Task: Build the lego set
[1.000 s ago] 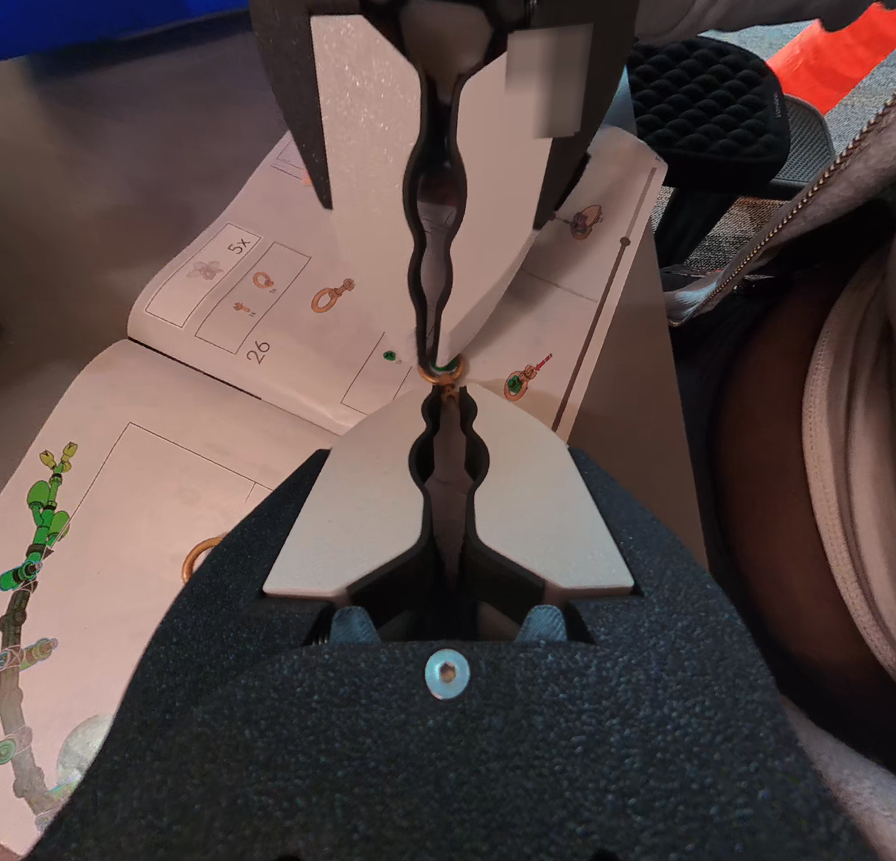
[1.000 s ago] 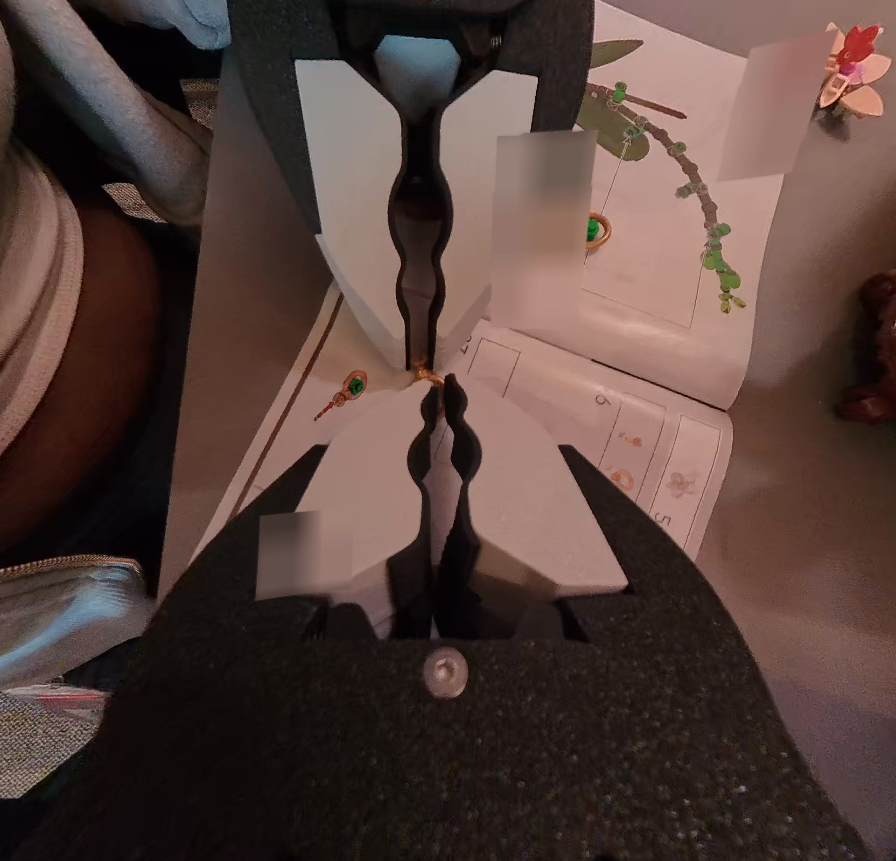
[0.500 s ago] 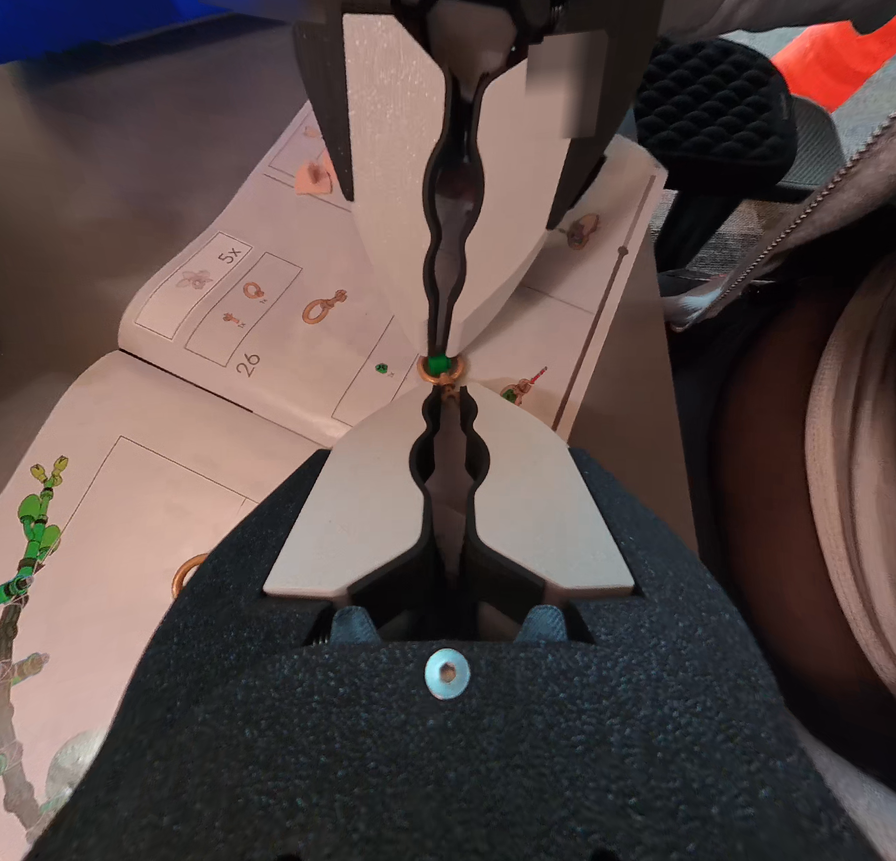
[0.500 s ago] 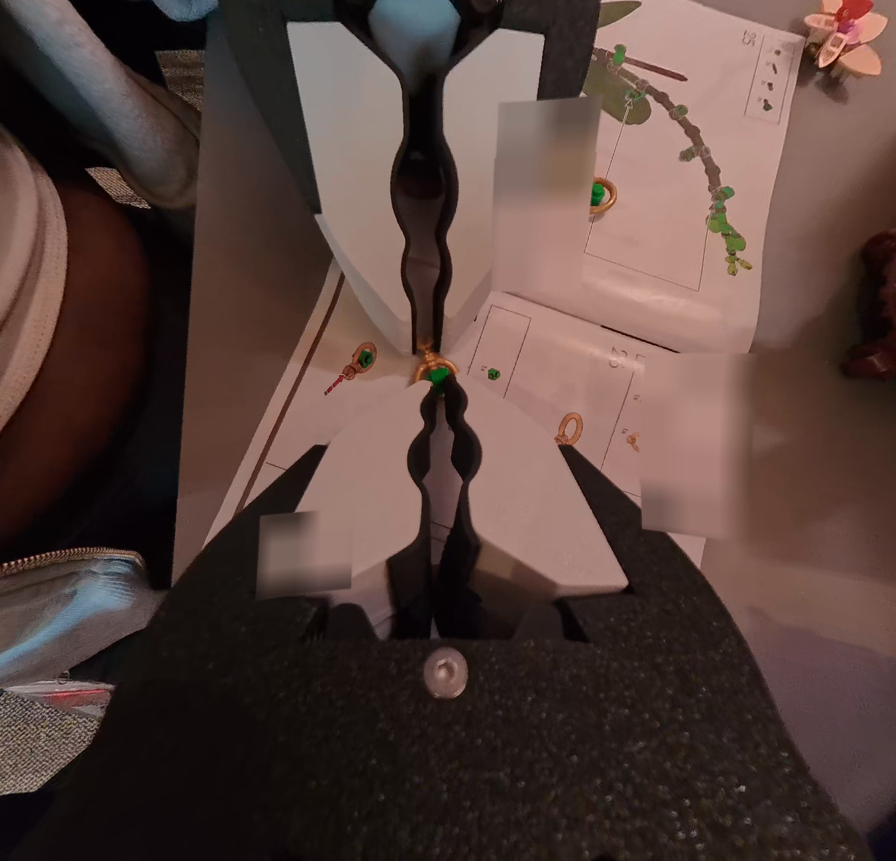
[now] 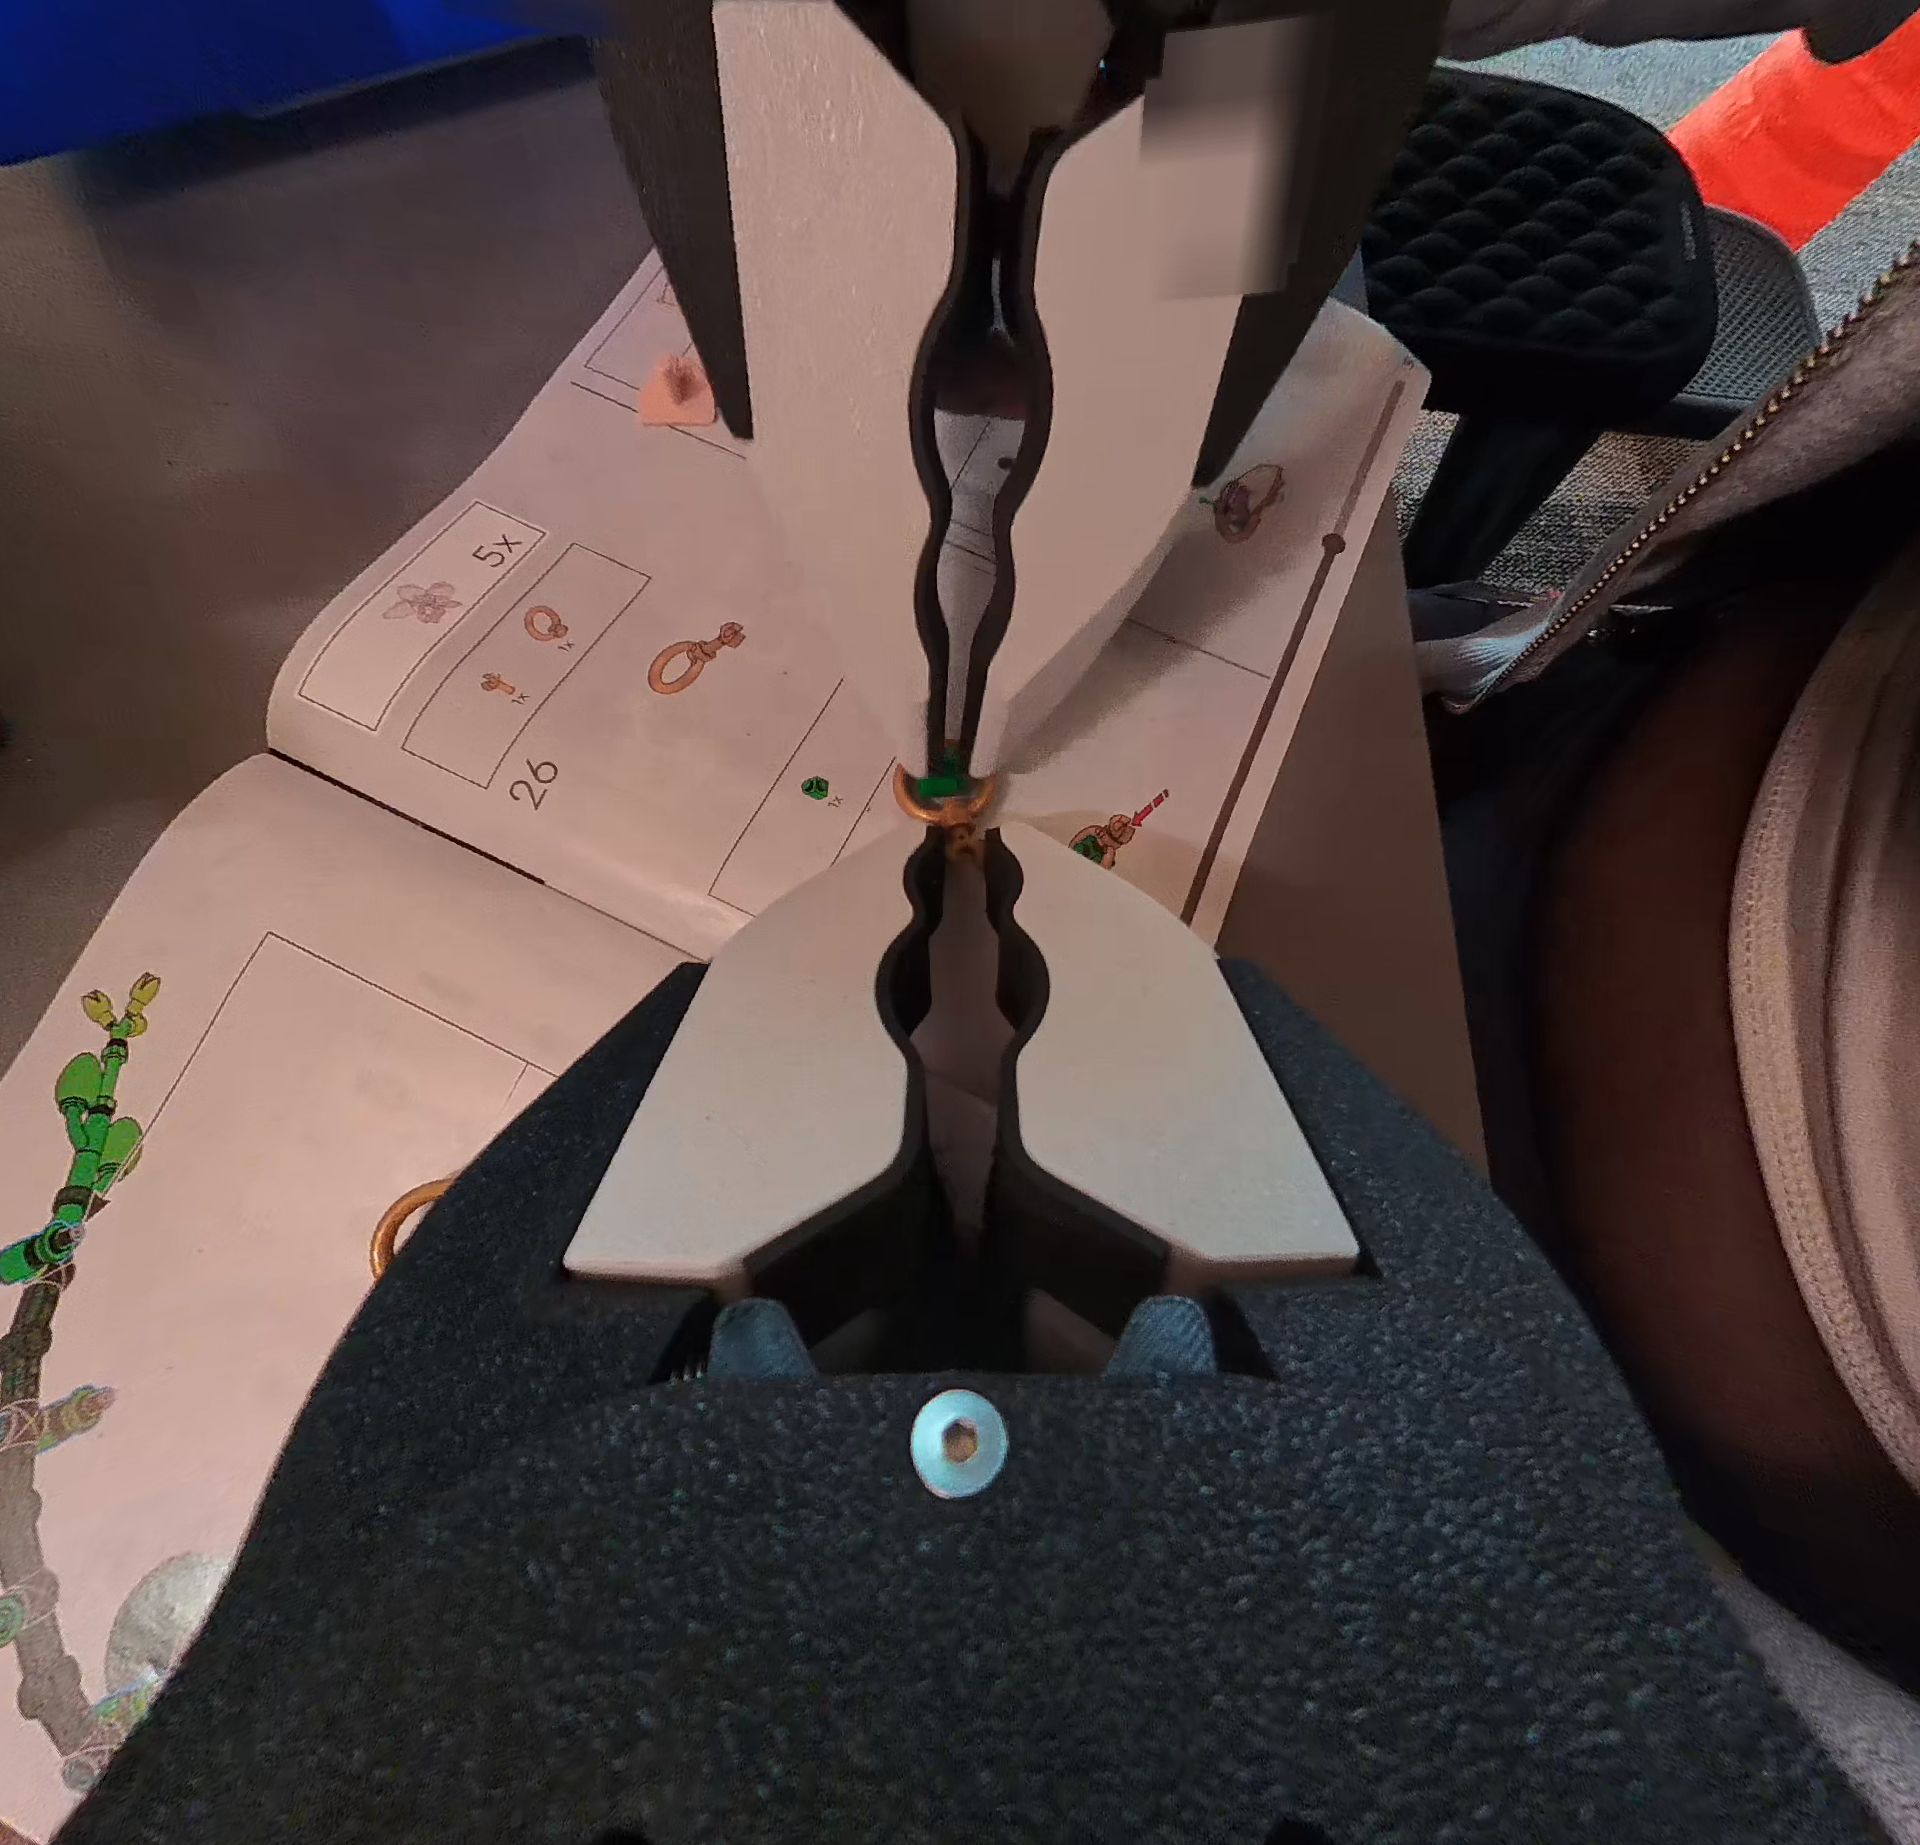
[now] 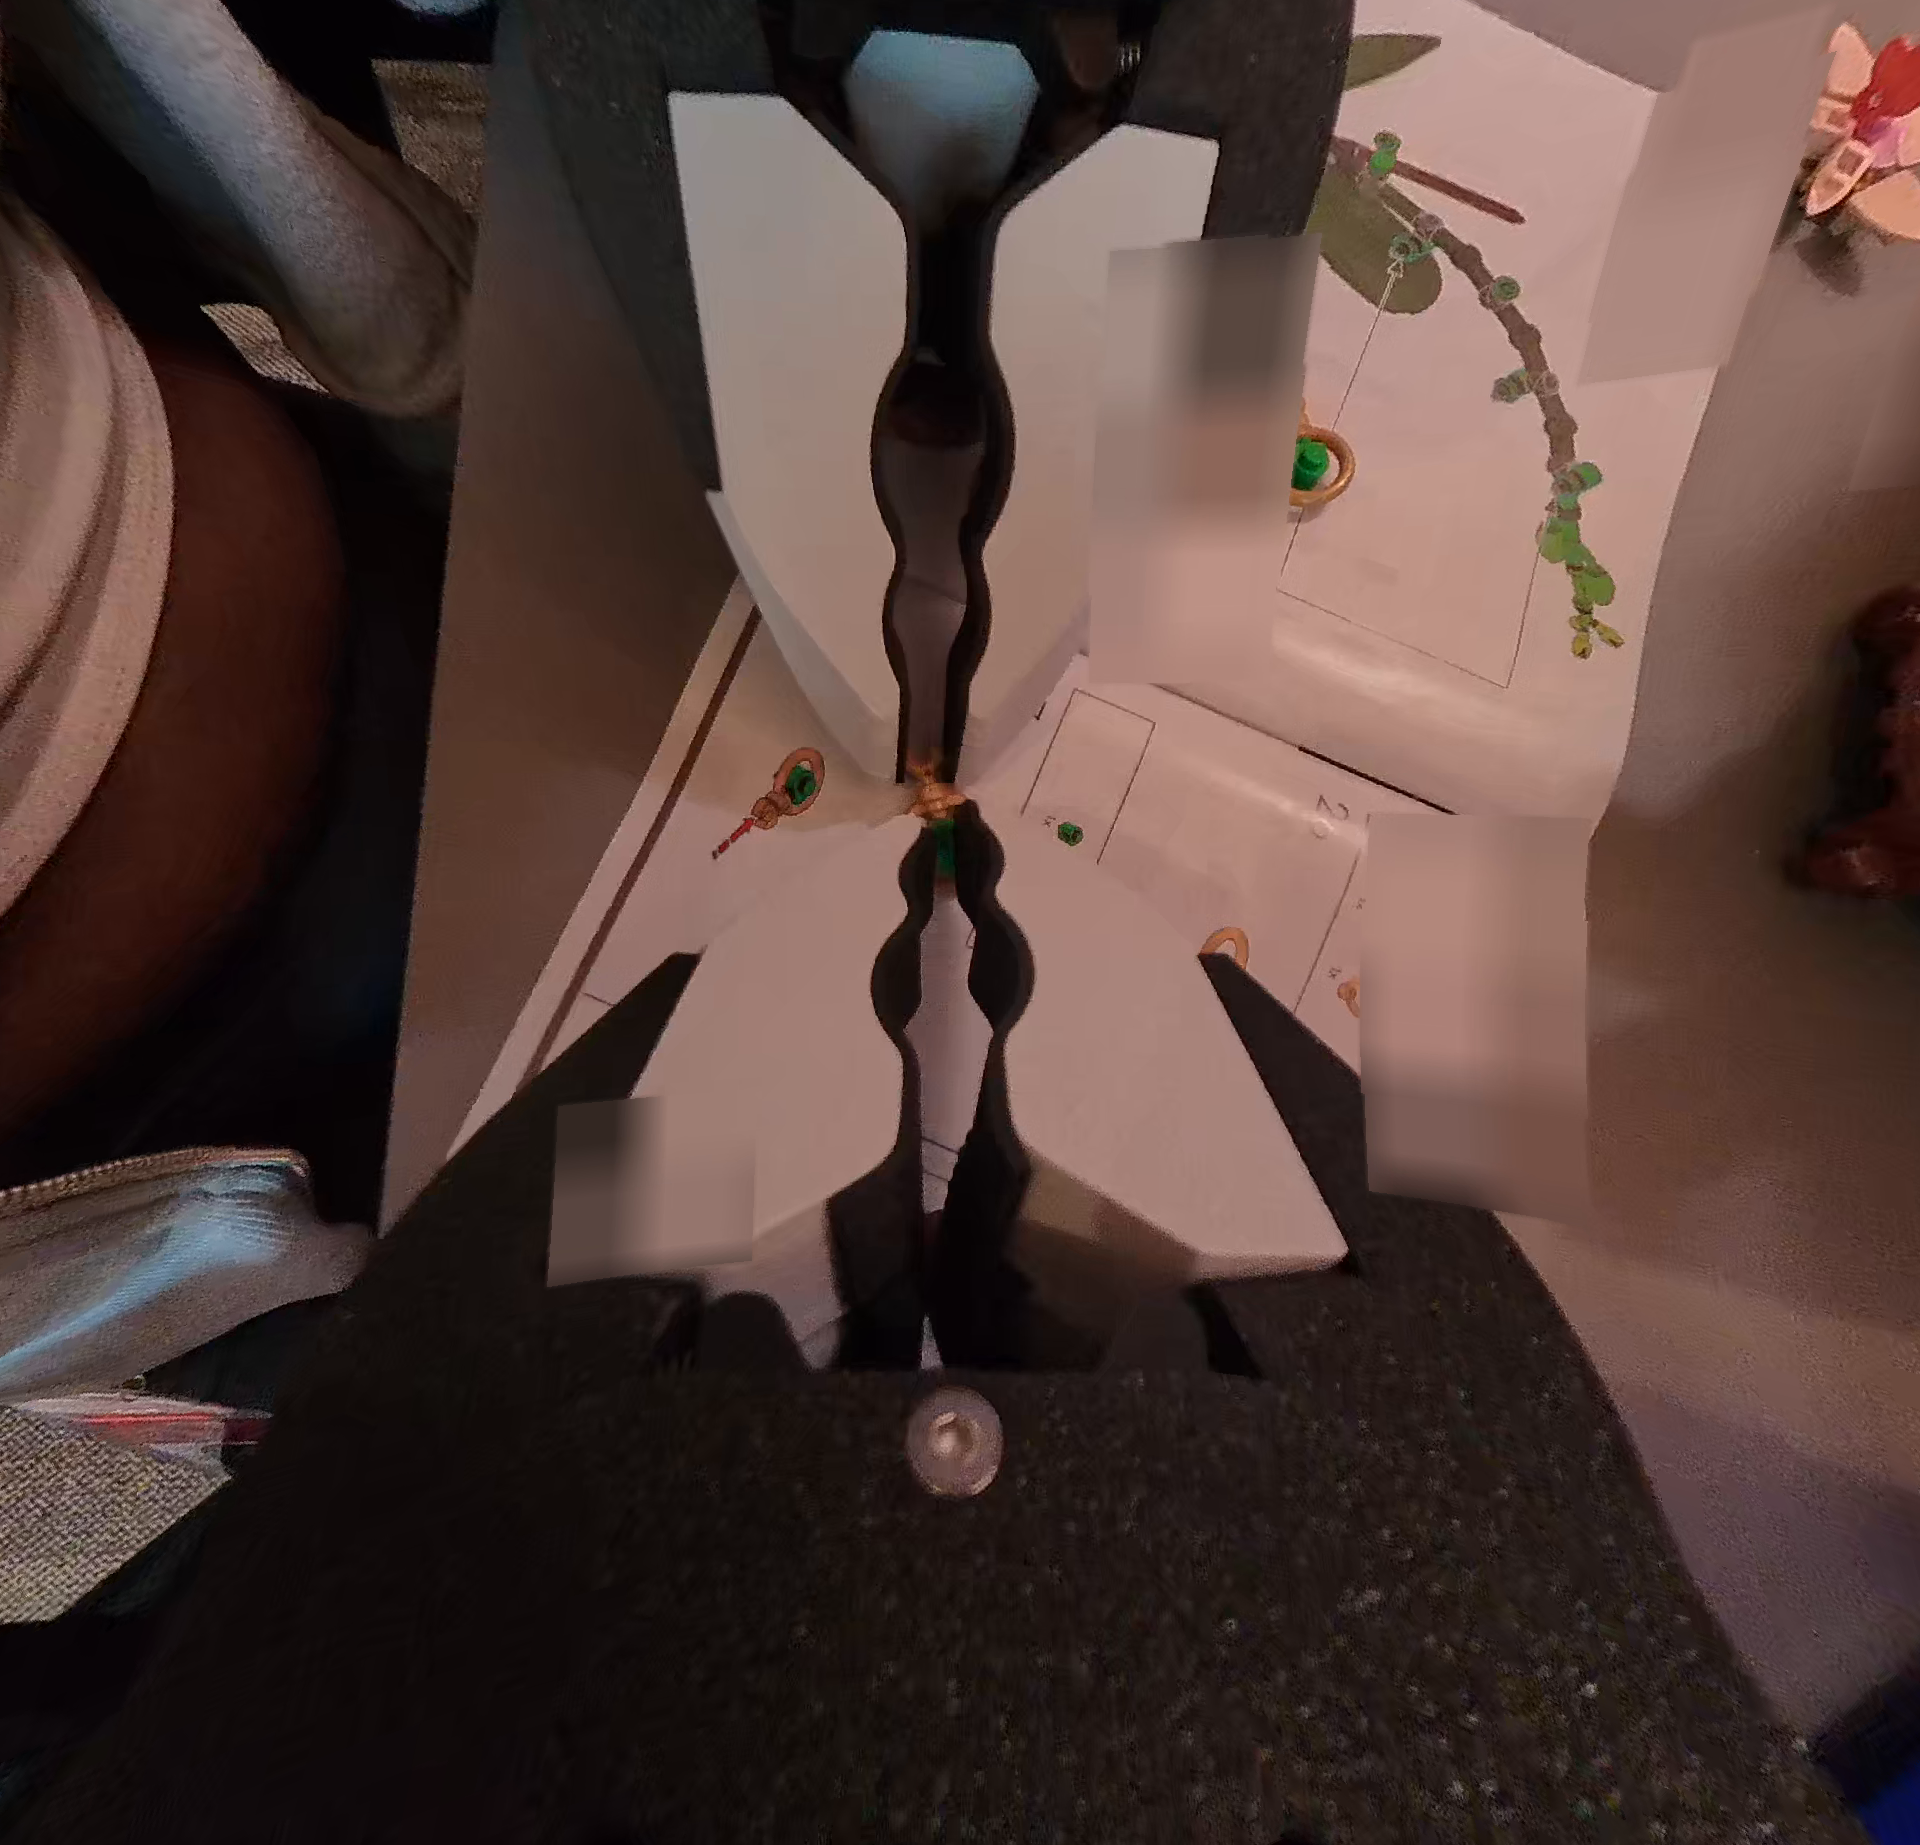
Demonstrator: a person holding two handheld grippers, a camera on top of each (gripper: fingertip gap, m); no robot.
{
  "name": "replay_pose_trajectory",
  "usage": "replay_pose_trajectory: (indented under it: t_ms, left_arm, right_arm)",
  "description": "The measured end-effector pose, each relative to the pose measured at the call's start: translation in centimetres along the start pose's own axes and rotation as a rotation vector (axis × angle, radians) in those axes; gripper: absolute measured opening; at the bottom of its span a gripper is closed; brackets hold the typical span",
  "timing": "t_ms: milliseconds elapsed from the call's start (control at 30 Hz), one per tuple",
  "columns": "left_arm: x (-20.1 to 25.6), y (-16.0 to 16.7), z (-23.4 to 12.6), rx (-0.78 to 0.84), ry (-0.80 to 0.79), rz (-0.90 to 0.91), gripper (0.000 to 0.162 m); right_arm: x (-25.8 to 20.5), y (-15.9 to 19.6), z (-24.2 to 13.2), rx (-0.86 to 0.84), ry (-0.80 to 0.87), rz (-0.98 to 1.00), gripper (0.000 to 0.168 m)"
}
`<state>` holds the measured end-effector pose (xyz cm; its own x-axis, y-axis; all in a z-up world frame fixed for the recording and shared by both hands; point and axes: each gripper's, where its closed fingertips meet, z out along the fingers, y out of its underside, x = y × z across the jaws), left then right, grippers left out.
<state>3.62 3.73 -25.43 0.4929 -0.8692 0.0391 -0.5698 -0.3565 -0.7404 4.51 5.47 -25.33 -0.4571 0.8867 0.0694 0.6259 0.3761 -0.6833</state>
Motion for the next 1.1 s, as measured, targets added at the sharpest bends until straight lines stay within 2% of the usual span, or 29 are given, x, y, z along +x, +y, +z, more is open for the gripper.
replay_pose_trajectory:
  t_ms: [367,700,1100]
  left_arm:
    - [-1.2,0.3,-0.1,-0.003,-0.041,-0.024,0.007]
    - [-1.6,0.2,-0.2,-0.017,-0.067,0.005,0.007]
    - [-2.5,0.4,-0.6,-0.036,-0.125,0.022,0.007]
  right_arm:
    - [1.3,0.6,0.1,0.014,-0.020,0.195,0.004]
    - [1.3,0.3,0.2,-0.017,-0.024,0.109,0.005]
    - [3.0,-1.0,0.3,0.005,-0.049,0.353,0.004]
